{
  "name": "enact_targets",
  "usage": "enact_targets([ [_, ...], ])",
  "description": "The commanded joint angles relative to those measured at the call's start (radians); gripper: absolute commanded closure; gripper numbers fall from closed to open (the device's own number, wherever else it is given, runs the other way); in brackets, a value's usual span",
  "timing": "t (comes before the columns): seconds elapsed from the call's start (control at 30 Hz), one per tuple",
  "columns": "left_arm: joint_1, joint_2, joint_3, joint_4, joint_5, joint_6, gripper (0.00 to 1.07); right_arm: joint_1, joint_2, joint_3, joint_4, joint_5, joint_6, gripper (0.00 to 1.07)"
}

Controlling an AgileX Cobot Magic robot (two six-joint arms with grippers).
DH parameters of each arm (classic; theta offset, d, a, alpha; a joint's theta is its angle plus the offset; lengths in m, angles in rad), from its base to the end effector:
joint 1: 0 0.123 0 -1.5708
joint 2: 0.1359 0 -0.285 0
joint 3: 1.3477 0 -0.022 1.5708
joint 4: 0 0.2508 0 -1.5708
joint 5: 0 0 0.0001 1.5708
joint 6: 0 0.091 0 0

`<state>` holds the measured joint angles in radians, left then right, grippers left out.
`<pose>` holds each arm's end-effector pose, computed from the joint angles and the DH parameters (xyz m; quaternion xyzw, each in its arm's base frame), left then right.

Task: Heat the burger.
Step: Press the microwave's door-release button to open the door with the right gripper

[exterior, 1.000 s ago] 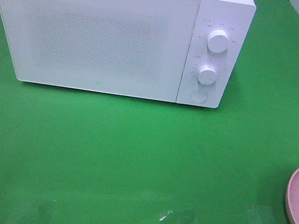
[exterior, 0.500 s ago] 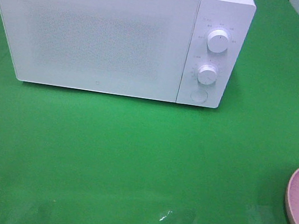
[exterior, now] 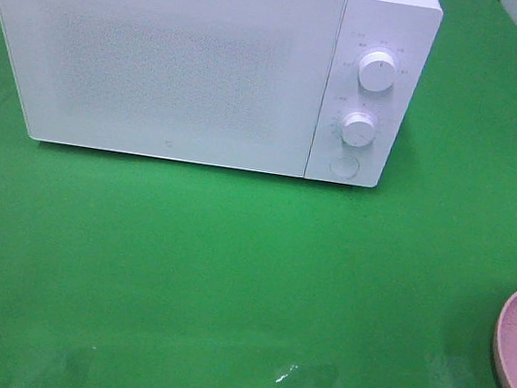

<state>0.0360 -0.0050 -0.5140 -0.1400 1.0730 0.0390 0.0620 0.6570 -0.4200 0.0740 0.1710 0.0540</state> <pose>-0.0078 -0.0115 0.2808 0.0051 0.8494 -0.0502 0.5254 0.1373 0.0097 0.2816 0.0226 0.8105 0.0603 0.5822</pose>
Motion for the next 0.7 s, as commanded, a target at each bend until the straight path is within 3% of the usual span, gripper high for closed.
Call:
enact_targets([
  [0.03,-0.003,-0.022,0.0,-0.006,-0.006,-0.001,0.1,0.002,0.059,0.032,-0.025,-0.171,-0.01,0.35],
  [0.3,-0.003,-0.022,0.0,-0.006,-0.006,-0.001,0.1,0.002,0.155,0.086,-0.025,-0.383,-0.01,0.35],
  [0.43,-0.003,-0.022,0.0,-0.006,-0.006,-0.001,0.1,0.002,0.271,0.129,-0.025,-0.596,-0.015,0.35],
  [0.7,-0.003,-0.022,0.0,-0.006,-0.006,-0.001,0.1,0.002,0.419,0.135,-0.015,-0.797,-0.105,0.35],
])
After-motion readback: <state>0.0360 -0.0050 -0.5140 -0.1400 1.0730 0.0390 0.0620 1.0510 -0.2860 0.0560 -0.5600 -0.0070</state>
